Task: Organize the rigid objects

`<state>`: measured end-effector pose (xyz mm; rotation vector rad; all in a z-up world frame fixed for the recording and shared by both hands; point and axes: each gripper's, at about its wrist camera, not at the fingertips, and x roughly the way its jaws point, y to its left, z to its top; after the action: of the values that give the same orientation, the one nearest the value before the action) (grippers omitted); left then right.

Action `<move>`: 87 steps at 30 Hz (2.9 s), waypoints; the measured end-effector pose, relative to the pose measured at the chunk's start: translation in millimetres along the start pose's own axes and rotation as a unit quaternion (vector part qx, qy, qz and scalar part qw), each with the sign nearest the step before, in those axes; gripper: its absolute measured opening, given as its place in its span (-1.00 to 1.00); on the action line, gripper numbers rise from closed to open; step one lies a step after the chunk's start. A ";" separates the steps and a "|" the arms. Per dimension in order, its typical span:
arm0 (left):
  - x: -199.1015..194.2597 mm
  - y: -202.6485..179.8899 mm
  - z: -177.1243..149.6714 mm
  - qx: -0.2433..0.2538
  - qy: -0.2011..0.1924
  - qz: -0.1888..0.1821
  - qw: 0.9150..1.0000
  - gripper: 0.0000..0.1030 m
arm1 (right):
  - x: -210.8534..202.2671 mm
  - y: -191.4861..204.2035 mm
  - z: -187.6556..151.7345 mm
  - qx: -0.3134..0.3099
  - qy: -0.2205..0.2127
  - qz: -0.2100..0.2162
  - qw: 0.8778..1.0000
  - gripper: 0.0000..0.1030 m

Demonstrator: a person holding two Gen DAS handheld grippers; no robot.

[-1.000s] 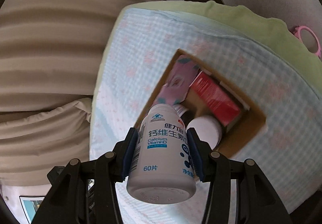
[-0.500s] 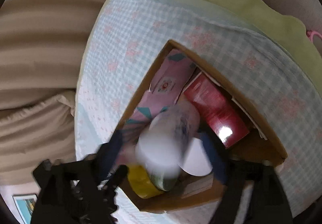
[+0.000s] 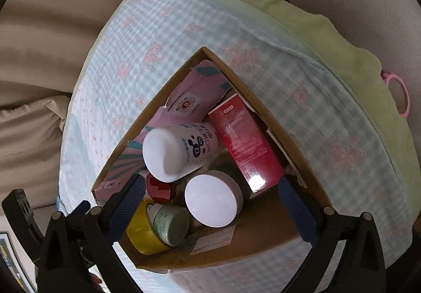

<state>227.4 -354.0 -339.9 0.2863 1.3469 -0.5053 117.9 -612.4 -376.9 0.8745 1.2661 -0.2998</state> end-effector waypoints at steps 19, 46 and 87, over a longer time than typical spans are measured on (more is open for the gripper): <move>-132.4 51.2 -62.8 -0.027 -0.086 -0.018 0.996 1.00 | -77.1 65.3 -61.7 -0.085 -0.064 -0.026 0.994 0.95; -396.9 163.1 -265.6 -0.183 -0.319 0.115 0.923 1.00 | -251.2 266.8 -270.5 -0.396 -0.233 -0.008 0.888 0.95; -384.5 161.7 -237.3 -0.178 -0.322 0.126 0.921 1.00 | -243.0 287.2 -261.8 -0.408 -0.249 -0.039 0.877 0.95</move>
<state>53.3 -31.7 -29.9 -0.0179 0.7180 -0.1050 42.0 -301.1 -49.2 0.0015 0.8106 -0.0226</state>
